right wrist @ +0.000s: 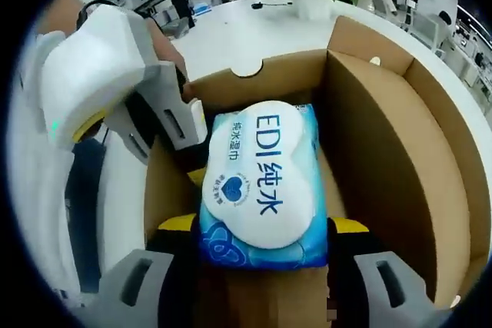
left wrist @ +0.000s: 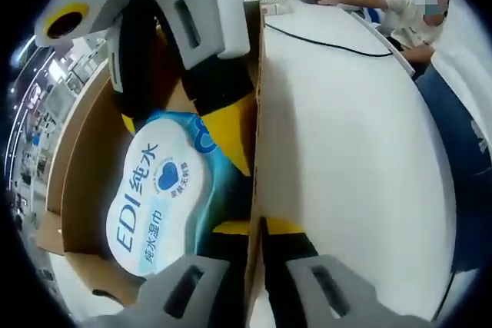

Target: Operate the shoe box by opening the lid, removing the specified soft item, and placing it in the target area until the item is outside and the box remains undamaged.

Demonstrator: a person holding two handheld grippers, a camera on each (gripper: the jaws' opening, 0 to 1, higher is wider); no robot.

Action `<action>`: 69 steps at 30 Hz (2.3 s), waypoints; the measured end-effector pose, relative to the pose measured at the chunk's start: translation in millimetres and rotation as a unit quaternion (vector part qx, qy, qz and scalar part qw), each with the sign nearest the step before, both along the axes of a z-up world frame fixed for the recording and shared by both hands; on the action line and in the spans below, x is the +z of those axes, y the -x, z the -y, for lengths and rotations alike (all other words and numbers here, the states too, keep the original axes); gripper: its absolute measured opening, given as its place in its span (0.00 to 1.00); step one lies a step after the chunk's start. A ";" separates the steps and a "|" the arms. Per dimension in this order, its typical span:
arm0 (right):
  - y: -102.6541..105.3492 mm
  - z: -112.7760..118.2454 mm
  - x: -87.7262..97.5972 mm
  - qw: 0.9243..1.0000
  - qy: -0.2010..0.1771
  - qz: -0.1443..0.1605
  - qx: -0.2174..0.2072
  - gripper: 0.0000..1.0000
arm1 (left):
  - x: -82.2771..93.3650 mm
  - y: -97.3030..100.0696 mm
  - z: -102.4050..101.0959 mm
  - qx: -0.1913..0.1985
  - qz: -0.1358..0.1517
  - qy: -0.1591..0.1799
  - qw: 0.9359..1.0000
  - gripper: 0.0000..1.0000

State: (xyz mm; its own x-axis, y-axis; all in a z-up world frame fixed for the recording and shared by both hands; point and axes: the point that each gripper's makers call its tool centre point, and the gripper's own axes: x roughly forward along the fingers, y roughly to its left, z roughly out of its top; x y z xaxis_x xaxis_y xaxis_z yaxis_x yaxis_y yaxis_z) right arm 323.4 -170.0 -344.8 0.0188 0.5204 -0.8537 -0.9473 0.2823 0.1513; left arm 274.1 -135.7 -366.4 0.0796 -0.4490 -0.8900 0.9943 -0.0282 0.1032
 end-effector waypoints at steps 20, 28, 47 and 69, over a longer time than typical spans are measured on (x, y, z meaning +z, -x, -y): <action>0.9 36.2 0.9 1.000 -0.014 0.011 0.022 0.63 | 0.9 1.9 -0.1 -0.005 0.003 -0.001 1.000 0.02; 0.0 57.2 0.5 0.999 0.001 0.011 0.039 0.64 | 0.4 1.7 -0.2 -0.006 0.001 -0.001 1.000 0.02; -4.6 59.4 -7.6 0.998 0.019 0.040 0.042 0.73 | 0.1 1.5 -0.1 -0.007 0.001 -0.008 1.000 0.02; -5.7 58.8 -10.1 0.998 0.019 0.051 0.034 0.75 | 37.5 20.5 9.8 0.034 -0.035 0.064 0.997 0.40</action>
